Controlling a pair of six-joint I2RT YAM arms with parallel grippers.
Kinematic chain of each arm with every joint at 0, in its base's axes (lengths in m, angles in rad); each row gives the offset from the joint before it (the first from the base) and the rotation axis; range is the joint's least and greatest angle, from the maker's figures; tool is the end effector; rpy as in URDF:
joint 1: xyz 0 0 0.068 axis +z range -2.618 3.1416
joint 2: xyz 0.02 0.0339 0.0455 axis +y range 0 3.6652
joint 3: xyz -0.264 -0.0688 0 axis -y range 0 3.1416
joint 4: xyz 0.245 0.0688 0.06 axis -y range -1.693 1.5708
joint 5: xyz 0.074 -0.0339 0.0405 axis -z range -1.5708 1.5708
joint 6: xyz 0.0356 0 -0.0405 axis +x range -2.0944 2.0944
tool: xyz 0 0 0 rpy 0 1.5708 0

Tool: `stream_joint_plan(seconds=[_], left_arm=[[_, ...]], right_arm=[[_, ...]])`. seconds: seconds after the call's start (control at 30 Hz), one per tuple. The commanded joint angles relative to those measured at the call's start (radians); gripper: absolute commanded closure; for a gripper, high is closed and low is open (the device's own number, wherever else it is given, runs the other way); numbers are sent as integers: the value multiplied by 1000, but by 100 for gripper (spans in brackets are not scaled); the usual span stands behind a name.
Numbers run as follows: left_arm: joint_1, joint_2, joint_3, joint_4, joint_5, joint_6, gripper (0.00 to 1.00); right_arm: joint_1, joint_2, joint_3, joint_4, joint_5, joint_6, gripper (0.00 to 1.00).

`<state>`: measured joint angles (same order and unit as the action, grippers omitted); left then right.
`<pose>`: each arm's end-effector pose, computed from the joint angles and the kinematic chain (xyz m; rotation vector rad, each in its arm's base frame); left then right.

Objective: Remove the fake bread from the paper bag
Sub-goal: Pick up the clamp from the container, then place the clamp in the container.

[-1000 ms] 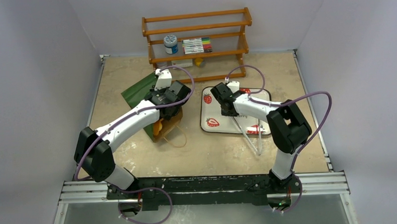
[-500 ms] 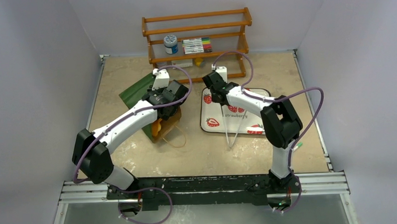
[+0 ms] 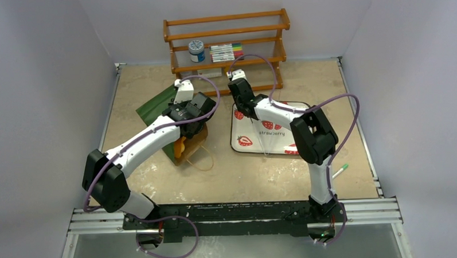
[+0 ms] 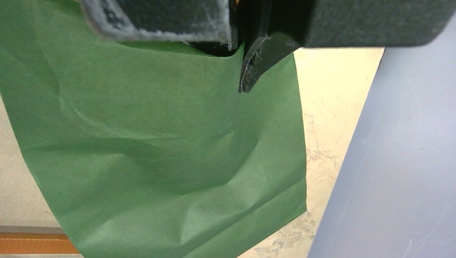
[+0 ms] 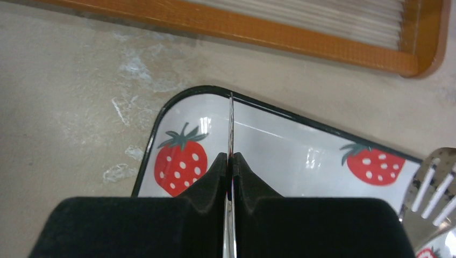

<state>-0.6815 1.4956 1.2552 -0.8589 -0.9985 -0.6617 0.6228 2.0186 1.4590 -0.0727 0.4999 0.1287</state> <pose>0.2478 -0.1625 0.2936 -0.2556 2.1132 0.5855 0.3825 0.2537 0.2101 -0.2500 2.1032 -0.1080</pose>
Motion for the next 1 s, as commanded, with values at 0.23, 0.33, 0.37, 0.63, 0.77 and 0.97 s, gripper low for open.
stream_joint_plan(seconds=[0.23,0.33,0.37,0.63,0.77,0.97], left_arm=[[8,-50,-5,17,-18,-49,100],[8,-50,-18,28,-9,-50,100],[8,-48,-19,28,-8,-50,100],[10,-50,19,19,-19,-17,100],[10,-37,35,24,-12,10,100],[11,-26,38,48,9,62,100]], right_arm=[[6,19,58,107,-135,-102,69],[9,2,40,102,-147,-77,52],[12,-6,36,94,-147,-70,48],[70,-208,-16,38,-74,35,20],[71,-319,-84,-19,-69,101,15],[69,-447,-252,-92,-12,188,14]])
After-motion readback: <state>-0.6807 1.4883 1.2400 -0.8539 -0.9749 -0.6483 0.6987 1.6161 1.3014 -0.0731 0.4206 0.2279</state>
